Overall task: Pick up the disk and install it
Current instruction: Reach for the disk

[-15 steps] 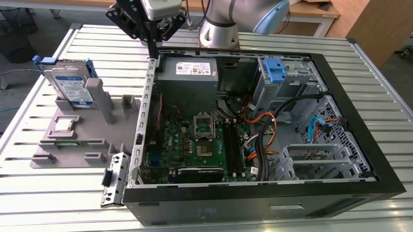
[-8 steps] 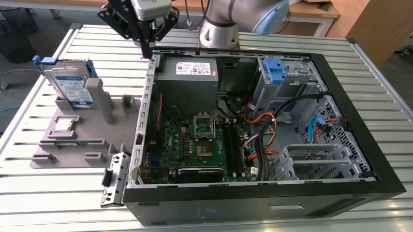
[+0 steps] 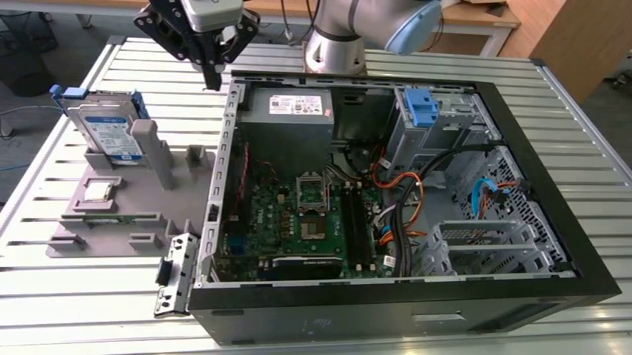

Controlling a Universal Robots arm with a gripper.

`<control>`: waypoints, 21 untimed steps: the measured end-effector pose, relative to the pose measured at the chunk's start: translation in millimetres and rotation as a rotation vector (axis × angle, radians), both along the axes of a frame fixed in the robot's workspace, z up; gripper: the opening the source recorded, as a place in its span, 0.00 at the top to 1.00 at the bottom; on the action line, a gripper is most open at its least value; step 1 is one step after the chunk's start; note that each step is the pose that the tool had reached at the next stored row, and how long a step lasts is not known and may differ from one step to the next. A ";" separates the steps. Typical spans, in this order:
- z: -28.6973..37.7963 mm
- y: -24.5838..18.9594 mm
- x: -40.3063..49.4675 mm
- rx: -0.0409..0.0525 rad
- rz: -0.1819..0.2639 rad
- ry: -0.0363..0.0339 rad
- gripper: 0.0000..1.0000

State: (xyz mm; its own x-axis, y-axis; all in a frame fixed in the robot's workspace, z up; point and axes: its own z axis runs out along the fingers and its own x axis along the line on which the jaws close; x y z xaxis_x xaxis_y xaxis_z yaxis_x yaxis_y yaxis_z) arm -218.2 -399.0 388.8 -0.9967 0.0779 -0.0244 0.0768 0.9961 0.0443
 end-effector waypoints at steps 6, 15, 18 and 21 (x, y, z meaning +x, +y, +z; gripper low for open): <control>-0.6 0.0 -12.7 0.0000 -0.001 0.0000 0.90; -1.6 0.0 -35.1 0.0000 -0.002 0.0000 0.90; -1.8 0.0 -38.3 0.0001 -0.002 -0.0001 0.90; -1.8 0.0 -39.2 0.0001 -0.002 0.0000 0.90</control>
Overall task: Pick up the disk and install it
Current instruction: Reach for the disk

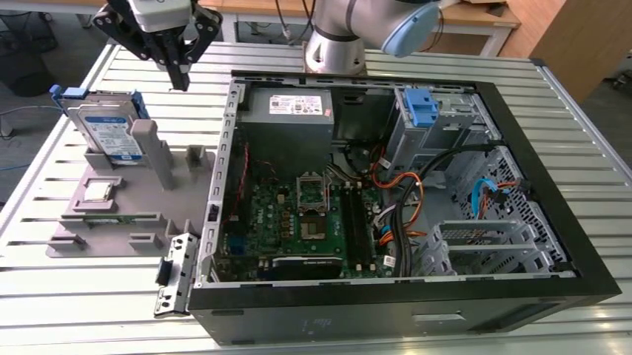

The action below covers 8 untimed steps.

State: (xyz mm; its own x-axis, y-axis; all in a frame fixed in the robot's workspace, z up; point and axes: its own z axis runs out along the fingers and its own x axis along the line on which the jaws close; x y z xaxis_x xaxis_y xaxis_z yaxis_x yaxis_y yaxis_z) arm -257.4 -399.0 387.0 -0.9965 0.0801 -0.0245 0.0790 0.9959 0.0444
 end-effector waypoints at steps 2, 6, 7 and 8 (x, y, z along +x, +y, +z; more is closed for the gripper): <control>-0.2 0.0 -2.2 0.0000 0.000 0.0000 0.90; -0.7 0.0 -6.9 0.0000 0.000 0.0000 0.90; -0.9 0.0 -7.9 0.0000 0.000 0.0000 0.90; -1.0 0.0 -9.0 0.0000 0.000 0.0000 0.90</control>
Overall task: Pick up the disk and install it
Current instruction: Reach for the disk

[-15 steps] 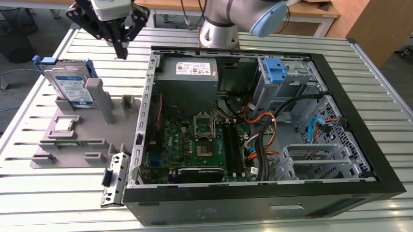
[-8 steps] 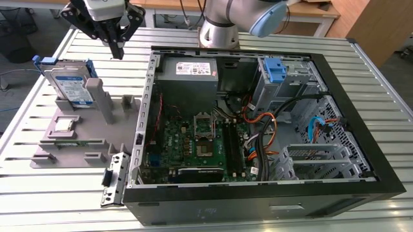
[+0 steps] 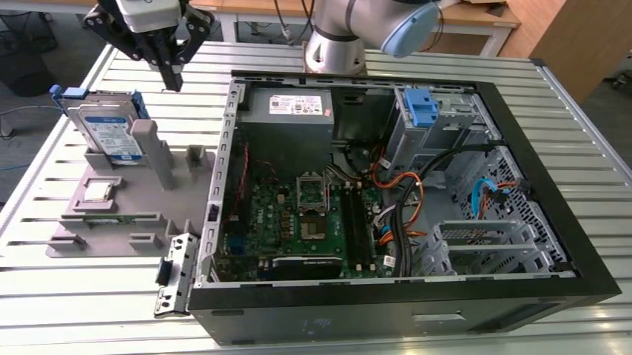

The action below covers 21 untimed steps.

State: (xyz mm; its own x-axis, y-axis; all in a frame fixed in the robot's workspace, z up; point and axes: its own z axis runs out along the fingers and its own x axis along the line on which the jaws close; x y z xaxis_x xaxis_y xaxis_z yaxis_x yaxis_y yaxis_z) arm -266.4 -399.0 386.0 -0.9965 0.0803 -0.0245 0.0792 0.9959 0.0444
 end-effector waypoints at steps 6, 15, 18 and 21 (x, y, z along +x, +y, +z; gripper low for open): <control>-0.9 0.0 -8.7 -0.0001 0.000 0.0001 0.90; -3.6 0.0 -26.9 0.0000 0.000 0.0000 0.90; -4.5 0.0 -34.5 -0.0001 -0.001 0.0000 0.90; -5.5 0.0 -41.6 0.0000 -0.001 0.0000 0.90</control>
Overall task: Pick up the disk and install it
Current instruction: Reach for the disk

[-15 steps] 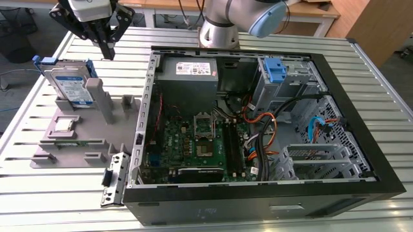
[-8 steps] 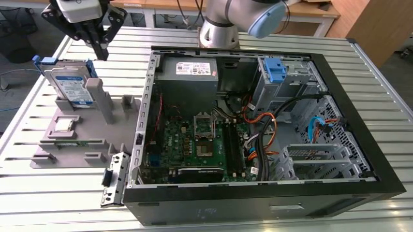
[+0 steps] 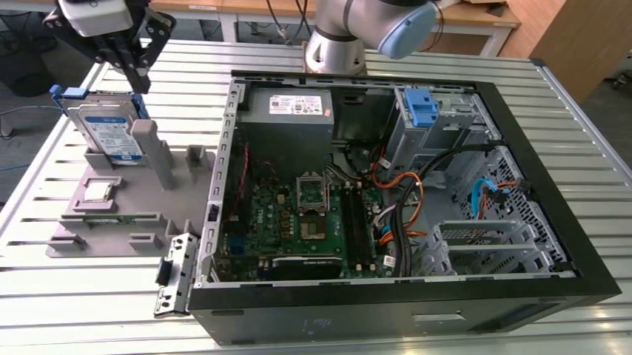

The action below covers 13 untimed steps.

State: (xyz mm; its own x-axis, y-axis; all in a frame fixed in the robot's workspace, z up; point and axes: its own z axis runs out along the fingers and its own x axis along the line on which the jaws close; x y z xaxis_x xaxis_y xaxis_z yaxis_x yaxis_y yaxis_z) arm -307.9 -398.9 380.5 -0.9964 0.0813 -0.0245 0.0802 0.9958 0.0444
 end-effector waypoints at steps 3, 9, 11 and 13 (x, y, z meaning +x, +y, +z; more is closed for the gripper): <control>-1.0 0.0 -6.5 0.0000 0.000 0.0000 0.90; -3.3 0.0 -19.4 -0.0004 -0.001 0.0000 0.90; -4.0 0.0 -23.8 -0.0006 -0.001 0.0000 0.90; -4.7 0.0 -27.9 -0.0008 -0.002 0.0001 0.90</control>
